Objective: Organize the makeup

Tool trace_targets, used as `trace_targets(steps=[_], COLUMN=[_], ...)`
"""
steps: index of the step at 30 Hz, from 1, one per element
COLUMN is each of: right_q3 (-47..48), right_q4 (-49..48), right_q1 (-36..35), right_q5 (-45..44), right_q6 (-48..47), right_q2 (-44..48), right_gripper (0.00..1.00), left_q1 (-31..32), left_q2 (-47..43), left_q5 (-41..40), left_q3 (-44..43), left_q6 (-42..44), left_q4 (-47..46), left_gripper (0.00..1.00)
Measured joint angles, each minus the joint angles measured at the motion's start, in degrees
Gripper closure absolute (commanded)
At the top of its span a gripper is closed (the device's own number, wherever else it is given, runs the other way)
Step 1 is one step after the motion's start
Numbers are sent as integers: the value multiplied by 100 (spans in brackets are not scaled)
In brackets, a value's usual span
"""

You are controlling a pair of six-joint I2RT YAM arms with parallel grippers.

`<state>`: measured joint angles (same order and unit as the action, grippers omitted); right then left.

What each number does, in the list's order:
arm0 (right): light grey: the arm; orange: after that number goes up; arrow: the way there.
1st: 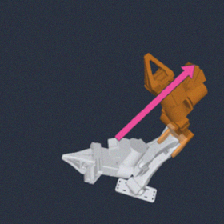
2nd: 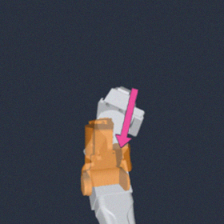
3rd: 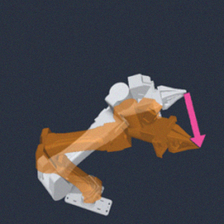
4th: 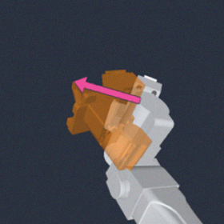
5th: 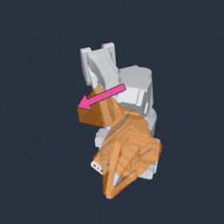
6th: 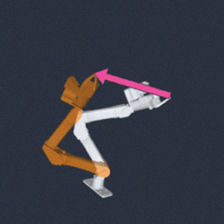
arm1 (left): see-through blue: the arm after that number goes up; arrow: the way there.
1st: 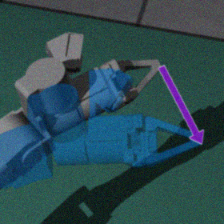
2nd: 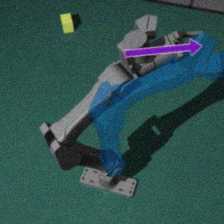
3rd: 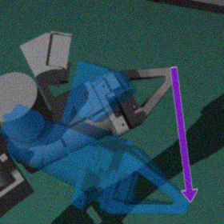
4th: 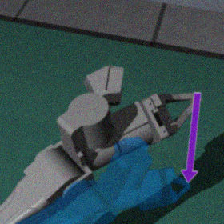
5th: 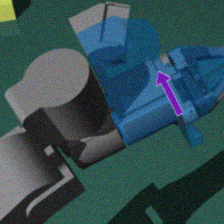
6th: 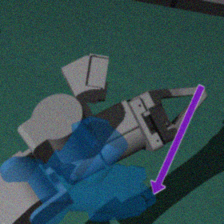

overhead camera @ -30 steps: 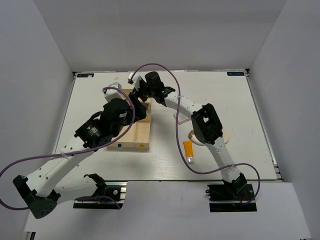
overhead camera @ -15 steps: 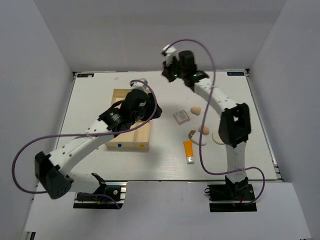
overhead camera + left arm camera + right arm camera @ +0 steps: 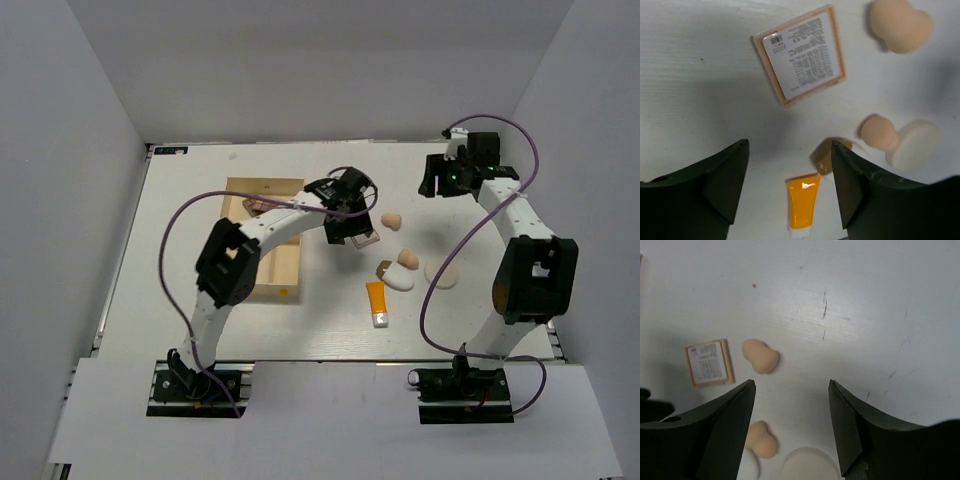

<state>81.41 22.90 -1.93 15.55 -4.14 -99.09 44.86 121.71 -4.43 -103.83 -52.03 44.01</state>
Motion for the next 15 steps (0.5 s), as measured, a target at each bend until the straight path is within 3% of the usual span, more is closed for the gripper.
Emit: trace_targets(steps=[3, 6, 15], right_q3=[-557, -898, -1290], right_q4=[55, 44, -87], right_q1=[192, 343, 649], right_q5=[136, 289, 708], right_q6=[66, 101, 170], right_q2=[498, 874, 1060], right_gripper=[33, 33, 34], left_q1=[0, 0, 0], left_q2=[964, 1305, 1351], left_q5=[-2, -2, -7], left_q3=[-1043, -1193, -1300], left_q6=[-326, -562, -831], left_q4=[507, 697, 640], left_gripper=[13, 2, 2])
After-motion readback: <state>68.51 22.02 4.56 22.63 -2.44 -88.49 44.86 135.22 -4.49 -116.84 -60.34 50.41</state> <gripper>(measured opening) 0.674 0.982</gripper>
